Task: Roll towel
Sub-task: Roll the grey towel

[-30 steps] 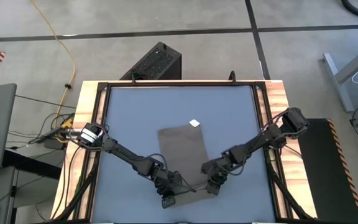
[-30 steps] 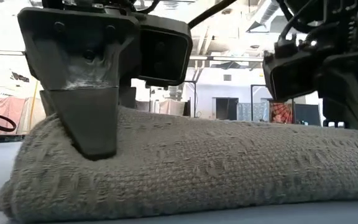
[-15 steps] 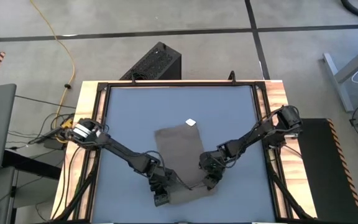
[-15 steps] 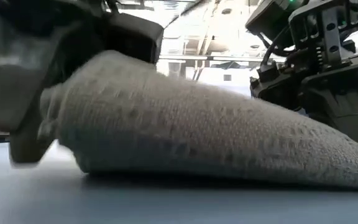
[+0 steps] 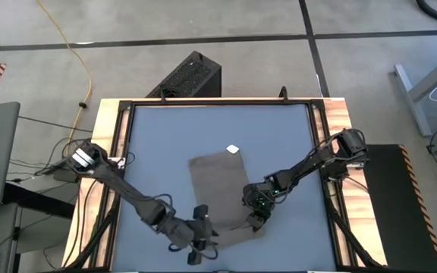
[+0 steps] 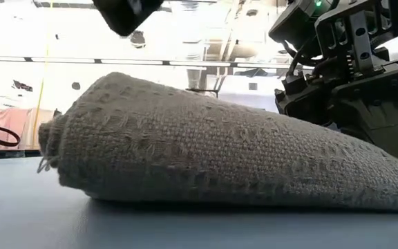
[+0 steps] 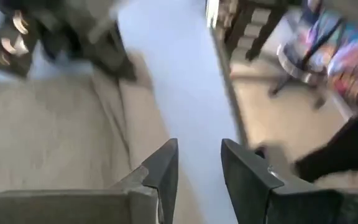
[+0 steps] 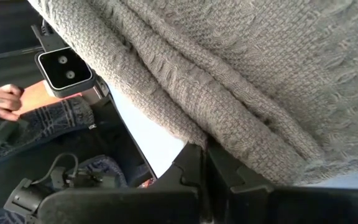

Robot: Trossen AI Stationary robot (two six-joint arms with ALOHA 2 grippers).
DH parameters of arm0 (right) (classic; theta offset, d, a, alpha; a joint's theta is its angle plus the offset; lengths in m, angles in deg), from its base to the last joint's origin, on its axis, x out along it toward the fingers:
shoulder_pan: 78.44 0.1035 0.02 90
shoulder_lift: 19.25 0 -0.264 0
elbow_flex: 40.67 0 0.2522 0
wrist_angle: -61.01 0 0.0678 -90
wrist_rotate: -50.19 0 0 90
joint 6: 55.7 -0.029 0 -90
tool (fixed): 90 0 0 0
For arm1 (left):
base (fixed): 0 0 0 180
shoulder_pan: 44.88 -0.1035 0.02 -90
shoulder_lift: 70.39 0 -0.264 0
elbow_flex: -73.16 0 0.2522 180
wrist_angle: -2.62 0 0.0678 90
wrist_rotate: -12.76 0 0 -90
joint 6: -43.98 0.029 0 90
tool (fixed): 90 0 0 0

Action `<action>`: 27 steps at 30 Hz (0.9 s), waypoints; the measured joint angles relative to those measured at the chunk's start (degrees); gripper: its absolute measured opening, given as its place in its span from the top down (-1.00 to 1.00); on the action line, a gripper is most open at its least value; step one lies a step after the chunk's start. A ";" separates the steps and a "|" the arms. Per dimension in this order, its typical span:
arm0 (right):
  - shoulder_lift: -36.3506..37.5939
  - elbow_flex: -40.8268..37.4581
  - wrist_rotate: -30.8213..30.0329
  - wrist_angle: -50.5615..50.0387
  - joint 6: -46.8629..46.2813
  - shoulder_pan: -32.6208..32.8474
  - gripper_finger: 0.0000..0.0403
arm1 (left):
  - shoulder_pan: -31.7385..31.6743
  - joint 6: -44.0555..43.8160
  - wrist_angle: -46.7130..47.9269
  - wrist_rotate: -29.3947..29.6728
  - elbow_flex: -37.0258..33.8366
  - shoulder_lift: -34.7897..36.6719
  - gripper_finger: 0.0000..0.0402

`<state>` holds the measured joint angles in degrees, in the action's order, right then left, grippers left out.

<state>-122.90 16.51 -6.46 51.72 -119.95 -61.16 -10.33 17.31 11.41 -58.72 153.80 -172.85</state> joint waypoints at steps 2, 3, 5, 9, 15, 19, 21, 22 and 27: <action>0.00 -0.04 0.33 0.29 -0.22 -0.15 0.88 | -0.25 -0.18 0.59 -1.34 0.21 -1.82 0.44; 0.00 -0.01 0.50 0.20 -0.27 -0.17 0.88 | -0.55 -0.55 0.46 -2.92 1.25 -3.10 0.44; -0.02 -0.04 0.81 0.47 -0.43 -0.26 0.88 | -0.71 -0.98 2.74 -5.21 3.50 -5.96 0.44; -0.04 -0.04 1.04 0.63 -0.63 -0.26 0.88 | -0.55 -2.80 11.26 -5.63 9.10 -11.71 0.44; -0.04 -0.02 1.40 0.93 -1.19 -0.25 0.86 | -1.03 -7.73 20.74 -5.20 13.26 -15.87 0.44; -0.07 -0.04 1.69 1.41 -1.44 -0.02 0.77 | -1.13 -11.51 21.91 -3.74 12.62 -15.77 0.44; -0.05 -0.04 1.96 1.55 -1.51 -0.10 0.70 | -1.16 -12.09 22.42 -4.03 12.56 -15.80 0.44; 0.07 -0.04 2.29 1.54 -1.50 -0.11 0.67 | -1.17 -12.37 22.43 -4.59 12.56 -15.80 0.44; 2.64 -0.17 2.47 1.35 -0.85 -0.62 0.52 | -1.19 -13.65 23.47 -5.51 12.50 -15.77 0.44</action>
<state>-120.26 16.33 -3.99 53.07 -120.80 -61.79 -11.52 3.66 34.88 -64.23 166.29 -188.63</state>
